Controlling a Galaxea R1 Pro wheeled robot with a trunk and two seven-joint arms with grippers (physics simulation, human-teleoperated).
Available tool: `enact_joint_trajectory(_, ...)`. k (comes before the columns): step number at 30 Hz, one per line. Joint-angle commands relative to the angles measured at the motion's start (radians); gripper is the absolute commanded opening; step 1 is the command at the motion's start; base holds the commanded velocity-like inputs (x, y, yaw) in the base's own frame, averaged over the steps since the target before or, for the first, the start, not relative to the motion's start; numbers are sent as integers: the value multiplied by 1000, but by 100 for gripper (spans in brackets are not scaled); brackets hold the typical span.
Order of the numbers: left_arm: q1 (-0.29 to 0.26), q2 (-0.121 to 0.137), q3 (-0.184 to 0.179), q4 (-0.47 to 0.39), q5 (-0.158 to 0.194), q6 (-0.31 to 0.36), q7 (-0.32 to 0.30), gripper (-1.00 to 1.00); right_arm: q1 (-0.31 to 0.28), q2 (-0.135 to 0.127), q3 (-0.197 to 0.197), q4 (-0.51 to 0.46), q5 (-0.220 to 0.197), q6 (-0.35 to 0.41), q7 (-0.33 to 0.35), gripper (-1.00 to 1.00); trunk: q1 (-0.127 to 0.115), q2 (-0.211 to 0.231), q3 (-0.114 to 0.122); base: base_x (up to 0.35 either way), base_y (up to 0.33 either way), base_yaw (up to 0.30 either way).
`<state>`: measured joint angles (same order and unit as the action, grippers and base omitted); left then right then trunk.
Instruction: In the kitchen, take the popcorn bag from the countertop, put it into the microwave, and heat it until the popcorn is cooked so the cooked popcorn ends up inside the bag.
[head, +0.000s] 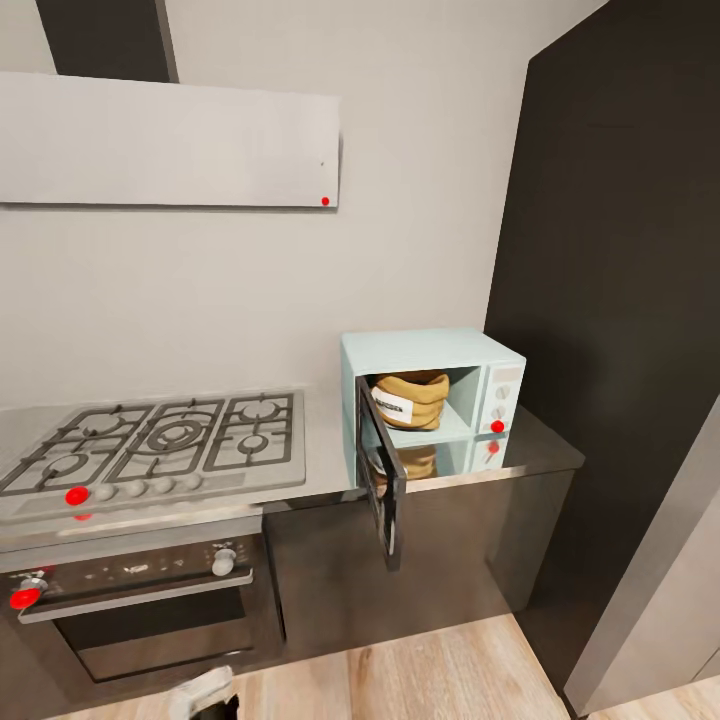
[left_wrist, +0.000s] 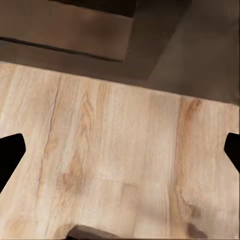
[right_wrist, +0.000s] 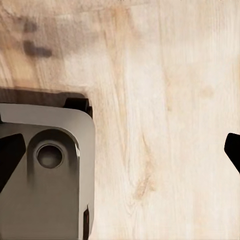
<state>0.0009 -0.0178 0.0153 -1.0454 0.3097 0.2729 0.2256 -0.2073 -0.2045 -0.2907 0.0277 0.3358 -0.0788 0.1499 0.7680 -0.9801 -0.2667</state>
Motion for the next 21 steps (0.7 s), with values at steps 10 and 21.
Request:
enact_joint_trajectory(10,-201,-145,-167,-354,0,227,3,100,-1,1,-7,3,41,-5,-1,100,0,-1,-1,0,0,0)
enact_joint_trajectory(21,-254,-151,-304,-440,-34,120,110,100,-1,11,-17,5,42,-6,-10,100,0,-1,-1,0,0,0)
